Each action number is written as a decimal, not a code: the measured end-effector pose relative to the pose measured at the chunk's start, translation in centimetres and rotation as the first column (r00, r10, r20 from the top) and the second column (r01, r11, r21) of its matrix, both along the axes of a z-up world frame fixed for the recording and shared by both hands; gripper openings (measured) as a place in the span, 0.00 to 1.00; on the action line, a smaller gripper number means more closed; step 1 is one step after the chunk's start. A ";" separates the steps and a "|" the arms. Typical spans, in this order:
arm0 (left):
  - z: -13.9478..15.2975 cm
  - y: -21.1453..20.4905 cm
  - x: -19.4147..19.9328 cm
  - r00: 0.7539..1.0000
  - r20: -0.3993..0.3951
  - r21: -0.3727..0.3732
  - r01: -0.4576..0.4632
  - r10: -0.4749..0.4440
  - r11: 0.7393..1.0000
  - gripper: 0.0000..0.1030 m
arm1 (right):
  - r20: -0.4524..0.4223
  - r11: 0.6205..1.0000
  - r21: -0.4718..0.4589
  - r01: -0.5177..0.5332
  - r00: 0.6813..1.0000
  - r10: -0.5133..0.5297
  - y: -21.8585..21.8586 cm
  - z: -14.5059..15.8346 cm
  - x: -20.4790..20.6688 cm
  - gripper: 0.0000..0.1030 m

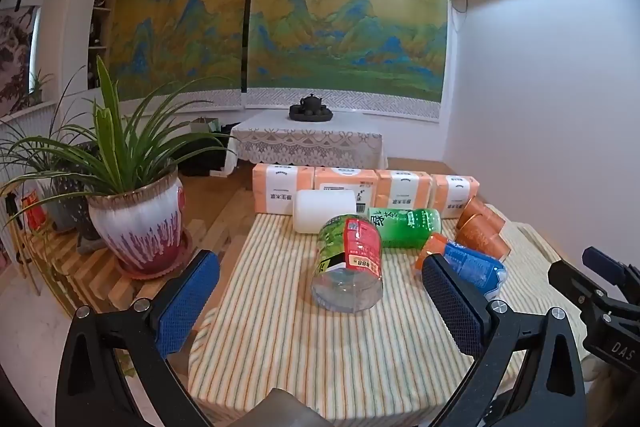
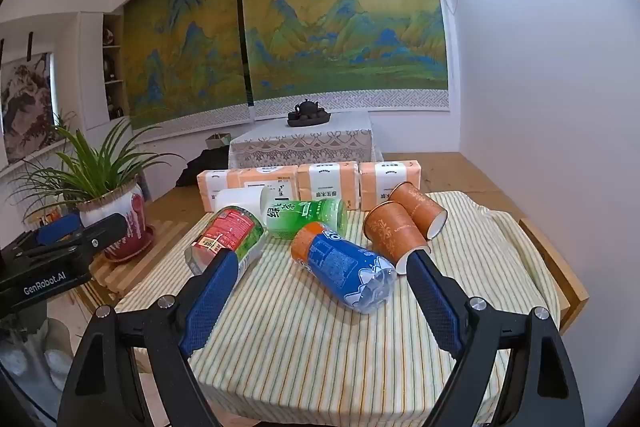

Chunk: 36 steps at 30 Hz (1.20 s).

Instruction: Flip cup upside down

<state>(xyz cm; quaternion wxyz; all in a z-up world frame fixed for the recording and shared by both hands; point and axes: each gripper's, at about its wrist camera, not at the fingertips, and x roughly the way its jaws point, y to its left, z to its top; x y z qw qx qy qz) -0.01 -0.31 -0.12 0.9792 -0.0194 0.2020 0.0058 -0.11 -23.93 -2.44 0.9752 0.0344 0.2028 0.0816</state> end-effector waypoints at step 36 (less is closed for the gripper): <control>0.3 0.8 0.1 1.000 0.017 -0.010 -0.019 0.019 1.000 1.00 | -0.015 1.000 0.008 0.004 1.000 -0.004 -0.1 -0.2 0.4 0.81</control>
